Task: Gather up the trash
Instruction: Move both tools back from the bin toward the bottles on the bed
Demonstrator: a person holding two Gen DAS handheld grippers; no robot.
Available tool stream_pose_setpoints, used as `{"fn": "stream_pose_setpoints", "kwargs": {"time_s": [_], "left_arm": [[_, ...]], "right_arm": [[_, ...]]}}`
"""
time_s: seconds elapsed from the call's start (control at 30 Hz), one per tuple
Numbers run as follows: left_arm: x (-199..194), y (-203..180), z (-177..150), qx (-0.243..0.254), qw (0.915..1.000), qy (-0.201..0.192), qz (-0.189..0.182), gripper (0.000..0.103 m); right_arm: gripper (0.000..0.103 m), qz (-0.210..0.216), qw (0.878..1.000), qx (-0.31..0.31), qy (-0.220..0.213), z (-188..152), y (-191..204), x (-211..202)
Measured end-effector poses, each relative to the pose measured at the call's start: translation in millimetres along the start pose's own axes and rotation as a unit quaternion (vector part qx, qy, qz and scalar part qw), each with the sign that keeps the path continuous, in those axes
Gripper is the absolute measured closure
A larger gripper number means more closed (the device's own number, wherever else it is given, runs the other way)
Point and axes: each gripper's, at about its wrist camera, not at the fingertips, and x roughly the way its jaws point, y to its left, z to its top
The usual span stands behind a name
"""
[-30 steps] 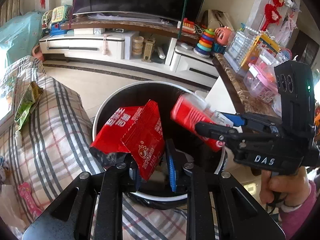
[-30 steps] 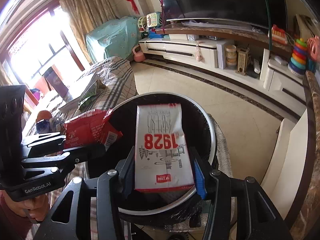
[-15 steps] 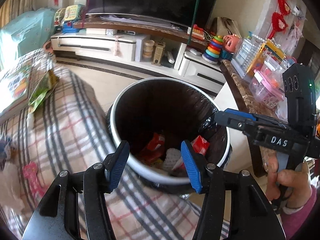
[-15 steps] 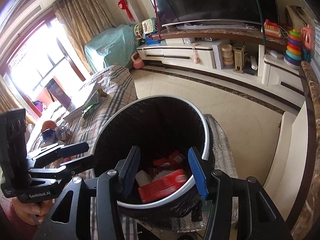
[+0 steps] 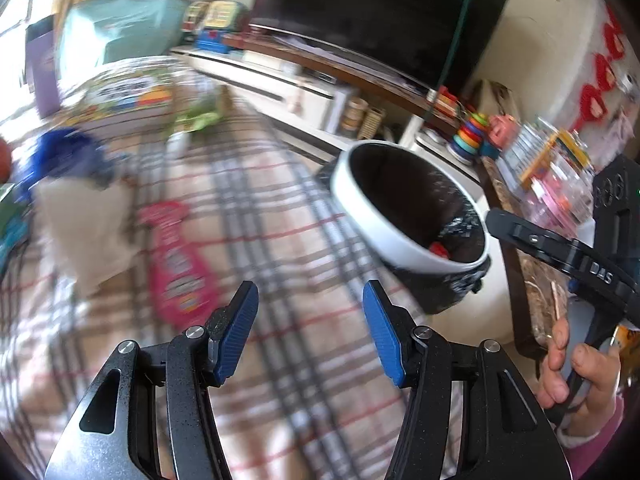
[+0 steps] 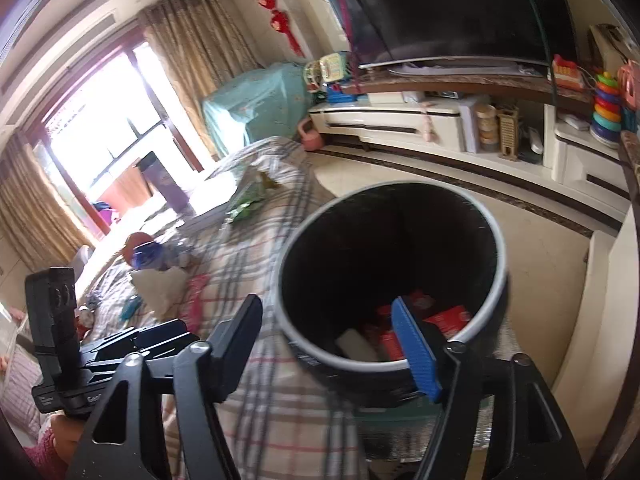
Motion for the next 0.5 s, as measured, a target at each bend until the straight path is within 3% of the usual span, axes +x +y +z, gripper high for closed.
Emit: {"fn": "stream_pose_setpoints", "kwargs": {"time_s": [0.23,0.5], "left_arm": [[-30,48,-21,-0.043,0.9985,-0.017,0.030,0.048],[-48,87,-38,-0.076,0.9953,-0.022,0.055,0.048]], "right_arm": [[0.018,0.028,1.000,-0.010,0.002,-14,37,11],[0.017,0.053,0.998,-0.034,0.032,-31,74,33]]}}
